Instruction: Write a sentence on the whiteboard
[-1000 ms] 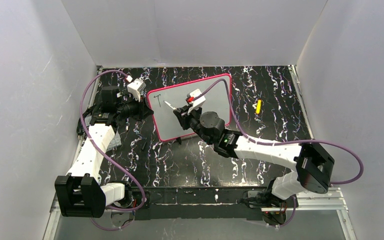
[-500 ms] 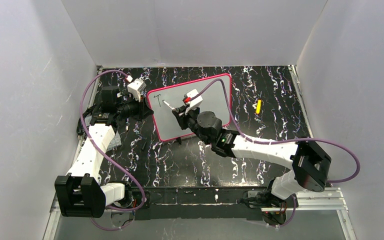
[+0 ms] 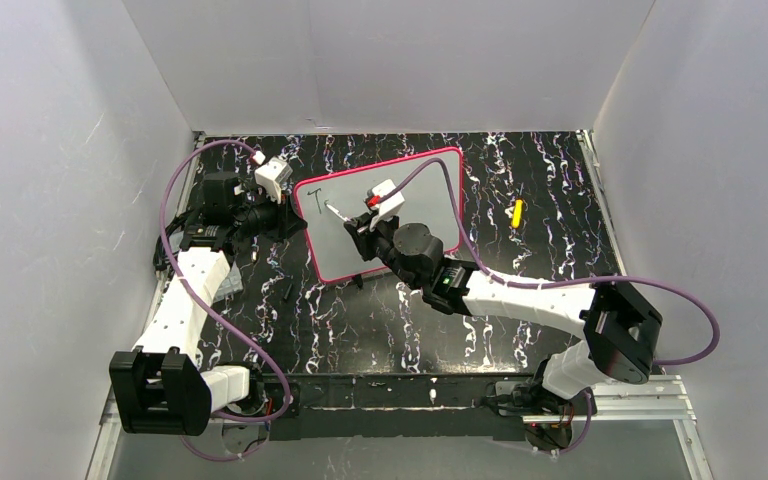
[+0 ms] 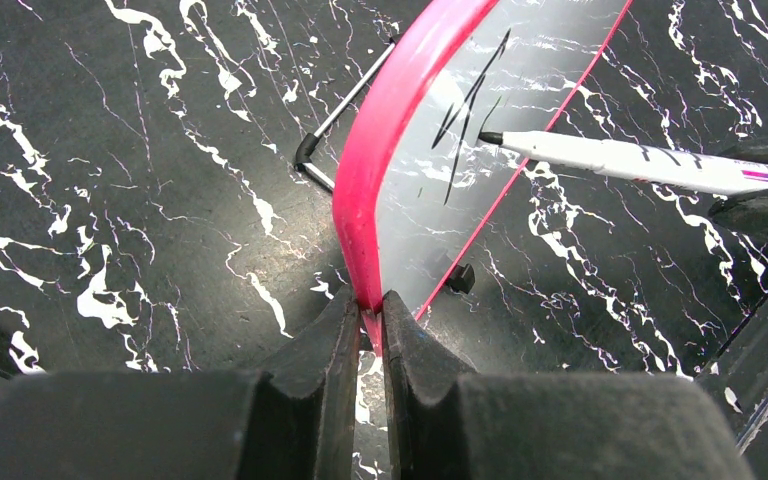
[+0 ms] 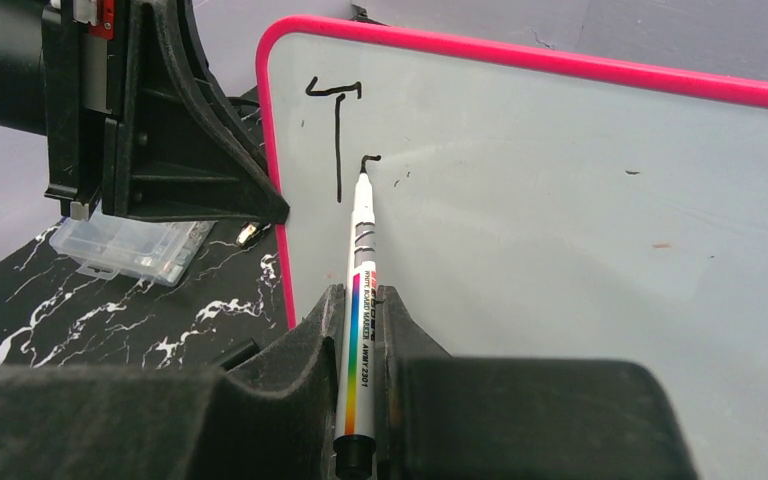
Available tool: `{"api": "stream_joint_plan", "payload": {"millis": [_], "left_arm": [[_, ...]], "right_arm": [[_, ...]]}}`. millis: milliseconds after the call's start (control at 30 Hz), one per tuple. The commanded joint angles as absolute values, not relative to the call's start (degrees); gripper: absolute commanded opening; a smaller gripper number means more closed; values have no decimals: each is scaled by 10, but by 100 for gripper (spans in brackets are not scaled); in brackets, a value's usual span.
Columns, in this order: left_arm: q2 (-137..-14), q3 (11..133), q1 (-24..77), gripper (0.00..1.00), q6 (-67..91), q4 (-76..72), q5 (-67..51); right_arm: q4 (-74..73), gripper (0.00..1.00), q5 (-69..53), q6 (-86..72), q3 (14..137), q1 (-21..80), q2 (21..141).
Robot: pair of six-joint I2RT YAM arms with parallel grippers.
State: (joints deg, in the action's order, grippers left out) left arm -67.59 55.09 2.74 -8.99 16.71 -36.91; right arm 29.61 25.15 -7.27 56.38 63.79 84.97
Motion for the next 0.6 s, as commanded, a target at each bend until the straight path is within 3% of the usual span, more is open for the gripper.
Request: {"api": "stream_joint_plan", "payload": {"millis": [0,567], "left_arm": [[-659,545,32,0,-101,188,-373],[-659,545,32,0,-101,188,-373]], "right_arm": [[297,1,264,-72,558,636,846],[311,1,291,-55,556,636,822]]}}
